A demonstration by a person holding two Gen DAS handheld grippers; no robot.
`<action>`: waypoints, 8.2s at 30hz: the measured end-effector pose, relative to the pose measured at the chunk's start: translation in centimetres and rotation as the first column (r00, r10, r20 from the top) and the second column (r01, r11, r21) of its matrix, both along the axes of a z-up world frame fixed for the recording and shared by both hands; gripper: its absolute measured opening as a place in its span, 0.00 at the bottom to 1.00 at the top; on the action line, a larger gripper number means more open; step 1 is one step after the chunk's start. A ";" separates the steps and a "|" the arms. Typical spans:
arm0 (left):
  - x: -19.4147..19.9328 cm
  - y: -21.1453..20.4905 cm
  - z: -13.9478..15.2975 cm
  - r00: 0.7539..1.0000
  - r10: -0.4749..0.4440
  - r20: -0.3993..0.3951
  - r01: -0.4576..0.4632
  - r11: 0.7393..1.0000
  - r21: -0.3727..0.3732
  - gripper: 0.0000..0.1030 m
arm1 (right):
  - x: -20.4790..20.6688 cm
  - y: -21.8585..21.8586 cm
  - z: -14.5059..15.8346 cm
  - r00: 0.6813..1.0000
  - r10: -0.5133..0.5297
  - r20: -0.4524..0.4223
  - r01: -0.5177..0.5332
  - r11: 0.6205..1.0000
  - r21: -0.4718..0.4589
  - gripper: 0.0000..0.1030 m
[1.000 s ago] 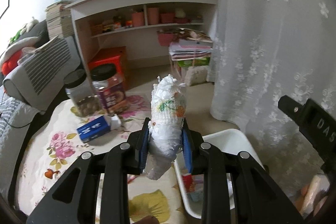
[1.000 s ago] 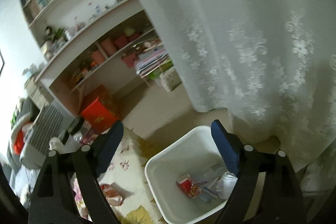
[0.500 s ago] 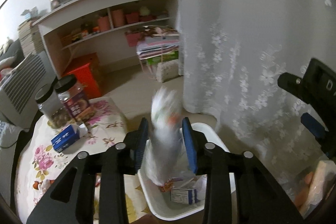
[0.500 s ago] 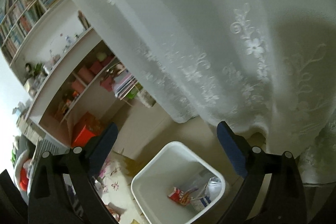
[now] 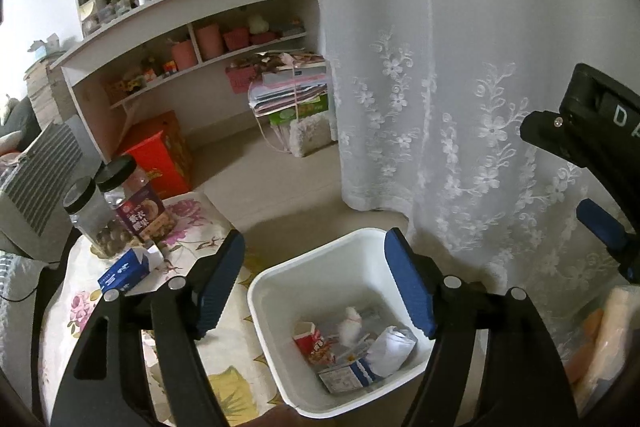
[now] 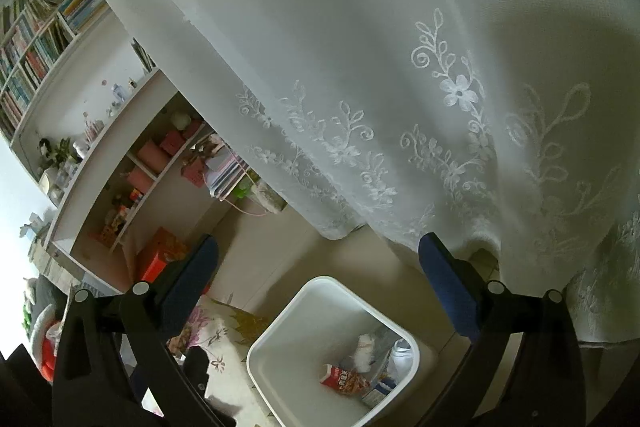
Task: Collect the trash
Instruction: 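Move both tools back over the table toward the orange peels and tissue, then grasp the crumpled tissue with the right tool while the left tool grasps an orange peel, then carry the tissue and orange peel to the white bin and release both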
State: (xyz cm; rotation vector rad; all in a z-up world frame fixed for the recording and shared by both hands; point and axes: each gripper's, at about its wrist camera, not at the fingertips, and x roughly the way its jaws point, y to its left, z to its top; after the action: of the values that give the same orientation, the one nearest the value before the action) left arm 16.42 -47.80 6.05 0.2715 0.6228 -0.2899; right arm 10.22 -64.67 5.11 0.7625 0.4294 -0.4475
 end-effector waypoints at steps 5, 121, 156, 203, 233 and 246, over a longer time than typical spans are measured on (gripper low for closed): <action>0.1 2.0 0.4 1.000 0.029 0.008 -0.029 1.000 -0.012 0.69 | 0.7 1.6 0.3 1.000 0.010 -0.026 -0.011 0.998 -0.058 0.93; 4.0 52.0 -13.5 0.640 0.515 -0.570 -0.620 0.784 0.012 0.76 | 15.1 47.2 -8.7 0.484 0.819 -0.307 -0.833 0.539 0.123 0.33; 1.9 46.3 -2.9 0.737 0.674 -0.053 -0.673 0.723 -0.158 0.28 | 11.6 41.6 -1.3 0.650 0.733 -0.202 -0.751 0.578 -0.318 0.33; 1.8 29.9 0.8 0.880 0.475 0.012 -0.463 0.864 -0.197 0.28 | 7.4 25.8 1.2 0.841 0.526 -0.127 -0.525 0.735 -0.429 0.34; 1.4 13.1 0.7 0.973 0.230 0.026 -0.224 0.965 -0.138 0.28 | 4.5 9.0 0.3 0.969 0.235 -0.082 -0.247 0.946 -0.209 0.73; 0.4 5.4 0.1 0.996 0.085 0.005 -0.084 0.991 -0.106 0.30 | 0.8 2.7 0.5 0.999 0.032 -0.003 -0.032 0.994 -0.103 0.93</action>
State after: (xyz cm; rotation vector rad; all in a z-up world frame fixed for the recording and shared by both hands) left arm 16.80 -42.44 6.15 0.1440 0.6061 -0.2390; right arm 11.05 -61.93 5.57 0.6543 0.4158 -0.4368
